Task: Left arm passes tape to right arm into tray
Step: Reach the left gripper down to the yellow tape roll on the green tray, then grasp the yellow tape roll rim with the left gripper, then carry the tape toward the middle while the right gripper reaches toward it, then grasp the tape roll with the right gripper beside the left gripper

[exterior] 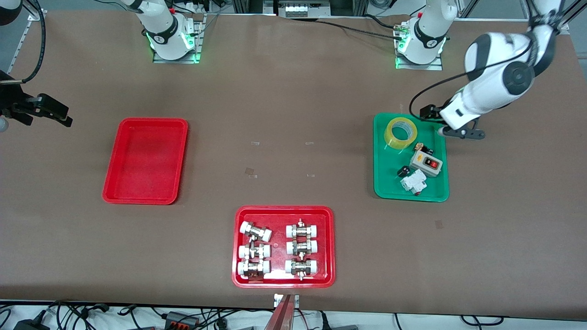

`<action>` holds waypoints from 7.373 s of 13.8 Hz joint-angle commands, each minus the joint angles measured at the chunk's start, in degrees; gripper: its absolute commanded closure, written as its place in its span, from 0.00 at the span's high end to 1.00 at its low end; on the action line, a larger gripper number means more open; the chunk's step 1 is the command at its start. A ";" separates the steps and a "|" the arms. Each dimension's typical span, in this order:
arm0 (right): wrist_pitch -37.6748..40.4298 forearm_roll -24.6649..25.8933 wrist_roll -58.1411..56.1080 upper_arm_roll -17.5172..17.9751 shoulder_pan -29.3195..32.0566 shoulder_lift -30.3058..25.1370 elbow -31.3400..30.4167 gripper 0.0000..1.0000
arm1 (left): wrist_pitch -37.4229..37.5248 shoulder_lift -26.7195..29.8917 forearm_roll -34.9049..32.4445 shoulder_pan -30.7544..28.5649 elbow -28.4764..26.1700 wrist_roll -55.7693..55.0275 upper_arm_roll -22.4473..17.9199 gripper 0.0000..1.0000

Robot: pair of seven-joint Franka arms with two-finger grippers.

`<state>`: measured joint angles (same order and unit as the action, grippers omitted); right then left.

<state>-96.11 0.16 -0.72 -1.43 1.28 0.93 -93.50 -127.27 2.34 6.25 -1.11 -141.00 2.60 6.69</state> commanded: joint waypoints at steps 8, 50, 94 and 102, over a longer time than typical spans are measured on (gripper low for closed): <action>0.66 -0.33 -0.86 -0.16 0.04 -0.40 0.34 1.00 | -10.10 -10.77 1.31 -0.30 -1.82 -3.92 3.42 0.55; 2.15 -21.32 -9.90 0.02 -6.12 7.85 1.30 1.00 | -19.85 -17.89 42.62 5.67 38.69 -28.09 37.26 0.01; 2.86 -36.63 -1.57 1.25 -22.38 11.46 9.21 0.36 | -24.25 -19.74 41.83 8.93 40.89 -29.85 37.00 0.06; 2.86 -36.63 -1.74 0.99 -21.76 11.46 9.21 0.33 | -22.59 -18.08 40.69 5.61 38.01 -29.59 36.29 0.90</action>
<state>-94.09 -36.39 -3.06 -0.17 -20.95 12.45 -85.18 -151.06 -16.64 47.62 6.71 -101.50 -26.93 43.21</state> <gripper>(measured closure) 0.467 0.119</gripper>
